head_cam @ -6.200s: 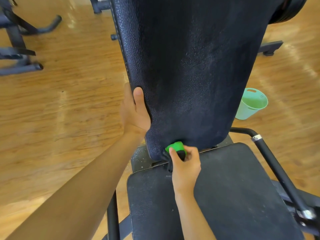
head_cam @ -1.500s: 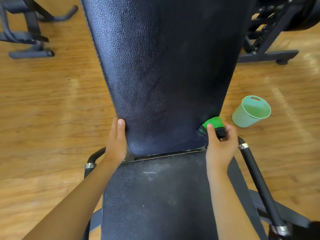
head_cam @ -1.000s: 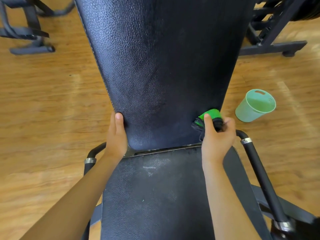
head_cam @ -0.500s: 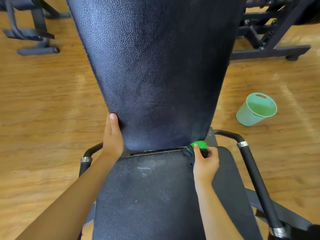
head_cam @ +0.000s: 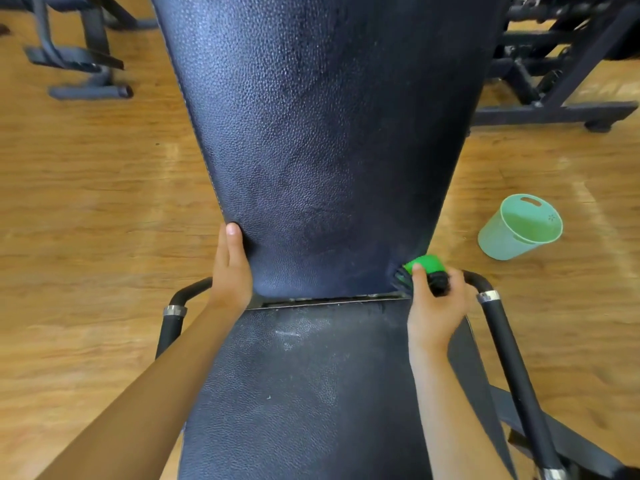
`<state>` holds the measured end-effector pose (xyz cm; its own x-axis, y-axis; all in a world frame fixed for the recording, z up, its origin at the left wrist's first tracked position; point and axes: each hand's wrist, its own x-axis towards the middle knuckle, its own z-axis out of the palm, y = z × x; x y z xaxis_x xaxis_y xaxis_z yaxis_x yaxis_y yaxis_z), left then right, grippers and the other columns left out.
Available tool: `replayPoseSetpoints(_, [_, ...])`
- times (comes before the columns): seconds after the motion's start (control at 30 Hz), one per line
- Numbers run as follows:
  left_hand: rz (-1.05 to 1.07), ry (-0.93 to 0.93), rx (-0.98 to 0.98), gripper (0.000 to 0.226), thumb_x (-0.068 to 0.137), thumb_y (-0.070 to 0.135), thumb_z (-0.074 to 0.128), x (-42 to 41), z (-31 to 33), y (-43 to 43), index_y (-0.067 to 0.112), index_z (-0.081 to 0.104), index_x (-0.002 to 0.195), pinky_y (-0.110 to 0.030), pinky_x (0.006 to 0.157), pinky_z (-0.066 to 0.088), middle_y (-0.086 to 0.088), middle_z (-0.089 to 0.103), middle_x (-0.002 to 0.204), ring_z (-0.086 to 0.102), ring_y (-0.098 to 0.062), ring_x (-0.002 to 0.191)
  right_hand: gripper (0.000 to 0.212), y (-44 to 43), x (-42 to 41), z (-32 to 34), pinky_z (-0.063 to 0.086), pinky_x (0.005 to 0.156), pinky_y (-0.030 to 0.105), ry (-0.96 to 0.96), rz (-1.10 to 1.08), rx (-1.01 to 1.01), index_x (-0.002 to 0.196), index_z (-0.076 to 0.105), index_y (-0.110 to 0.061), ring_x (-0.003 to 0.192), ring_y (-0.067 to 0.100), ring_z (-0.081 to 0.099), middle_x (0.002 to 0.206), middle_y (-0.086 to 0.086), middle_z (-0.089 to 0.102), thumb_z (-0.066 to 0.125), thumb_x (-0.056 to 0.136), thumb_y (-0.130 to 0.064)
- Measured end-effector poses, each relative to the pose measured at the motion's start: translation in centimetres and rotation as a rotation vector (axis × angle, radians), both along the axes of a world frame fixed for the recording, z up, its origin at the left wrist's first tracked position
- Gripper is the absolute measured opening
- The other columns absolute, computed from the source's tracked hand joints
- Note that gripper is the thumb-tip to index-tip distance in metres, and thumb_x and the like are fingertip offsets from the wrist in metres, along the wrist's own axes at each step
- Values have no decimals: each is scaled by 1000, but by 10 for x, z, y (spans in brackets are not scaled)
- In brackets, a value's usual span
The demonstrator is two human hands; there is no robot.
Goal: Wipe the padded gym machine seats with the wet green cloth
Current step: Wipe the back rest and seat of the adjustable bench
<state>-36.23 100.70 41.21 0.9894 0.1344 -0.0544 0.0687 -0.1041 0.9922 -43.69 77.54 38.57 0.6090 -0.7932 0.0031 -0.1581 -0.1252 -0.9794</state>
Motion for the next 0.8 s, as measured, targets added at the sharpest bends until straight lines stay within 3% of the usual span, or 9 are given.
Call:
replayPoseSetpoints(0.07, [-38, 8, 26, 30, 106, 37, 22, -2, 3, 5, 38, 48, 121, -1, 90, 34, 25, 53, 121, 45, 24, 109, 13, 11, -18, -24, 49, 76, 16, 114, 43, 11, 96, 60, -16, 83, 6, 60, 86, -8, 62, 70, 87, -13])
replayPoseSetpoints(0.17, [-3, 30, 185, 19, 103, 40, 38, -19, -11, 25, 43, 56, 107, -16, 91, 43, 23, 64, 105, 56, 10, 103, 16, 27, -25, -37, 45, 75, 14, 178, 60, -3, 99, 58, -15, 88, 15, 59, 93, -2, 62, 69, 88, -14])
replayPoseSetpoints(0.33, [85, 106, 550, 27, 96, 22, 55, -91, -71, 65, 28, 56, 123, -40, 100, 46, 9, 57, 127, 55, -9, 112, 21, 55, -16, -32, 38, 65, 3, 145, -85, 70, 107, 56, -7, 88, 15, 55, 98, 0, 60, 67, 91, -15])
replayPoseSetpoints(0.4, [76, 81, 691, 35, 94, 12, 57, -111, -85, 73, 17, 54, 128, -41, 107, 38, 4, 52, 135, 47, -18, 126, 21, 66, -15, -30, 37, 65, 1, 117, -98, 96, 107, 57, -5, 82, 9, 55, 96, 0, 60, 67, 90, -14])
replayPoseSetpoints(0.5, [82, 118, 802, 44, 96, 18, 54, -128, -93, 77, 12, 44, 138, -43, 109, 34, -2, 44, 146, 38, -24, 134, 18, 90, -12, -21, 38, 66, 0, 75, -69, 120, 103, 57, -7, 75, -8, 56, 90, -5, 60, 68, 89, -10])
replayPoseSetpoints(0.67, [165, 309, 770, 51, 97, 42, 41, -129, -93, 74, 20, 34, 142, -50, 93, 48, -5, 48, 141, 50, -32, 123, 18, 150, -2, -13, 44, 70, 8, -1, 53, 179, 99, 58, -9, 78, 5, 56, 91, 0, 63, 71, 86, -10])
replayPoseSetpoints(0.8, [169, 381, 774, 47, 100, 43, 37, -129, -90, 73, 29, 30, 144, -44, 71, 54, -5, 56, 134, 62, -35, 104, 19, 205, 5, -8, 41, 69, 6, 31, 198, 98, 95, 57, -17, 80, 2, 56, 89, -3, 61, 73, 85, -15])
